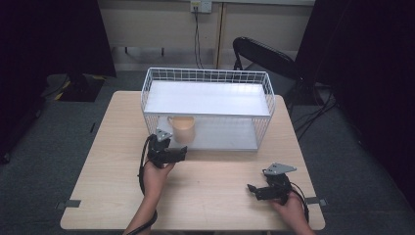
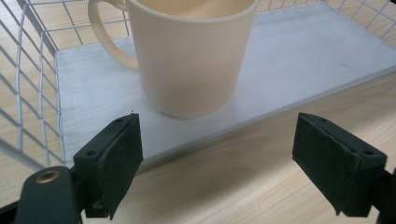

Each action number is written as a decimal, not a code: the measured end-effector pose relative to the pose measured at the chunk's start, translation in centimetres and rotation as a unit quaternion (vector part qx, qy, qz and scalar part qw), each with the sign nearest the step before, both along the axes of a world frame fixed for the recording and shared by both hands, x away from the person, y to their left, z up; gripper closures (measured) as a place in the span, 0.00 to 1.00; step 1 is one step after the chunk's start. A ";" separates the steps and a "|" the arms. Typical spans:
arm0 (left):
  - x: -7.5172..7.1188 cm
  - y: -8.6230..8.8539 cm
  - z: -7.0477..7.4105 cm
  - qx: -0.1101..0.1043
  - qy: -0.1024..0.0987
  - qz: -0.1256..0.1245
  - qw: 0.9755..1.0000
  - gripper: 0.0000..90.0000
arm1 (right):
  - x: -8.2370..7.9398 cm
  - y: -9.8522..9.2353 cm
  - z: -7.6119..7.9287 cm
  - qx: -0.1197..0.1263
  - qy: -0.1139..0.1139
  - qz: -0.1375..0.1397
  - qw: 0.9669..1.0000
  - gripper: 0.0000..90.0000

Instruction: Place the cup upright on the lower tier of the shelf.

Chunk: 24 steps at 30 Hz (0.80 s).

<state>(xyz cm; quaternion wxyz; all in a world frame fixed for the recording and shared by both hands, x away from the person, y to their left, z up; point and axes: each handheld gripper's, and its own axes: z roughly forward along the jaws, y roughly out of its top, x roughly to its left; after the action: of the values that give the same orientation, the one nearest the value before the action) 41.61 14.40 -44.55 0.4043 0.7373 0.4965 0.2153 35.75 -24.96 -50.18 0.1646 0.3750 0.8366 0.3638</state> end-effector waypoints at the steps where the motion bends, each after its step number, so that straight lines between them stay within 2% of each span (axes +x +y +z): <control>1: -0.1 0.1 0.0 0.000 -0.001 0.000 1.000 0.18 | 0.0 0.0 0.0 0.000 0.000 0.000 1.000 0.13; 12: -0.9 0.8 -0.2 -0.005 0.007 -0.017 1.000 0.18 | 0.0 0.0 0.0 0.000 0.000 0.000 1.000 0.13; 19: -1.8 1.6 0.3 -0.003 0.001 -0.025 1.000 0.18 | 0.0 0.0 0.0 0.000 0.000 0.000 1.000 0.13; 24: -2.5 2.9 0.8 -0.007 -0.002 -0.023 1.000 0.18 | 0.0 0.0 0.0 0.000 0.000 0.000 1.000 0.13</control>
<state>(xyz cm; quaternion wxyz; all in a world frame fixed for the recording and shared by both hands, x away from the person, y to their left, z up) 39.11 17.26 -43.71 0.4153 0.7454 0.4797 0.2044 35.75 -24.96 -50.18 0.1647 0.3750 0.8366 0.3639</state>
